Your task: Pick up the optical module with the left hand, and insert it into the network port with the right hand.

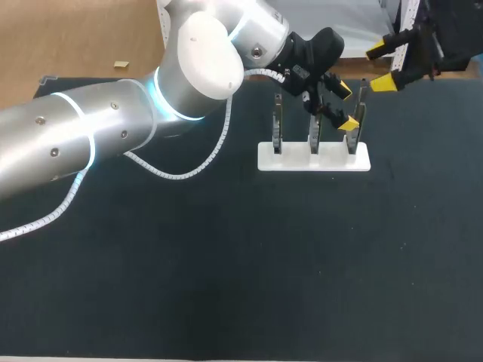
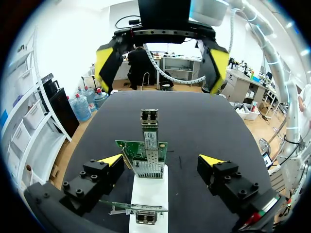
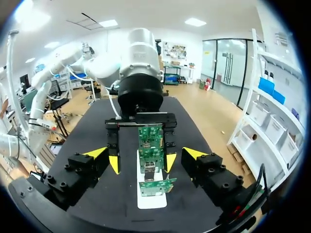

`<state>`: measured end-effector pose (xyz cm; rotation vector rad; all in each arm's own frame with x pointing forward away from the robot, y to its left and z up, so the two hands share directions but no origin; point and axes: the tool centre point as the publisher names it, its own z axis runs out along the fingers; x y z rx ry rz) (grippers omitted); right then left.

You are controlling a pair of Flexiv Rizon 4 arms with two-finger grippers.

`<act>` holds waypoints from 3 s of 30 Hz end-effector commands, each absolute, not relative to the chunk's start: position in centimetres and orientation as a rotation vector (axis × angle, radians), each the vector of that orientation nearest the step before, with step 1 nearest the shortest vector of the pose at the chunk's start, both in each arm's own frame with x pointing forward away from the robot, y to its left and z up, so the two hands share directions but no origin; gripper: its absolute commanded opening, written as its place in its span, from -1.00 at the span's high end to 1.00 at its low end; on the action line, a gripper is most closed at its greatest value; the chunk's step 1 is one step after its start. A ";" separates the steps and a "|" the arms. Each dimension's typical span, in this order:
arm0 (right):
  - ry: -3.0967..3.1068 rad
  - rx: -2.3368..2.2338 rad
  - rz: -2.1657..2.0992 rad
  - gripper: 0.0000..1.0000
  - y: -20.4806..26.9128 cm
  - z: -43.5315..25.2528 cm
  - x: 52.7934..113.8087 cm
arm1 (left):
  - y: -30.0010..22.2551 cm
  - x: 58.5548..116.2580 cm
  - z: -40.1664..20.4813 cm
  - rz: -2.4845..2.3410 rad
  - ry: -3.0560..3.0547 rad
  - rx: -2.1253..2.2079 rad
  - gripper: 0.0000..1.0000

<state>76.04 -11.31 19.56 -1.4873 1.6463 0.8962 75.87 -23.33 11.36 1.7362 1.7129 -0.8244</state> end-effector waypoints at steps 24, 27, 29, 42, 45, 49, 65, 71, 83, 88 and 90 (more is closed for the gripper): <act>1.623 -1.524 0.907 1.00 -10.8 19.4 77.7 | -23.5 76.1 11.4 -0.825 1.717 1.742 -1.00; 1.630 -1.527 0.914 1.00 -10.7 19.1 77.6 | -23.5 76.1 11.4 -0.825 1.717 1.742 -1.00; 1.630 -1.530 0.921 1.00 -10.7 19.0 77.5 | -23.5 76.1 11.4 -0.825 1.717 1.742 -1.00; 1.633 -1.544 0.928 1.00 -10.4 18.5 77.6 | -23.5 76.1 11.4 -0.825 1.717 1.742 -1.00; 1.631 -1.549 0.927 1.00 -10.4 18.5 77.7 | -23.5 76.1 11.4 -0.825 1.717 1.742 -1.00; 1.634 -1.555 0.925 1.00 -10.3 18.5 77.6 | -23.5 76.1 11.4 -0.825 1.717 1.742 -1.00; 1.639 -1.574 0.946 1.00 -10.1 18.3 76.9 | -23.5 76.1 11.4 -0.825 1.717 1.742 -1.00; 1.642 -1.577 0.950 1.00 -10.0 18.2 76.9 | -23.5 76.1 11.4 -0.825 1.717 1.742 -1.00; 1.681 -1.566 0.964 1.00 -10.2 16.9 77.0 | -23.5 76.1 11.4 -0.825 1.717 1.742 -1.00; 1.690 -1.562 0.974 1.00 -10.1 16.4 77.1 | -23.5 76.1 11.4 -0.825 1.717 1.742 -1.00; 1.693 -1.562 0.977 1.00 -10.1 16.3 77.1 | -23.5 76.1 11.4 -0.825 1.717 1.742 -1.00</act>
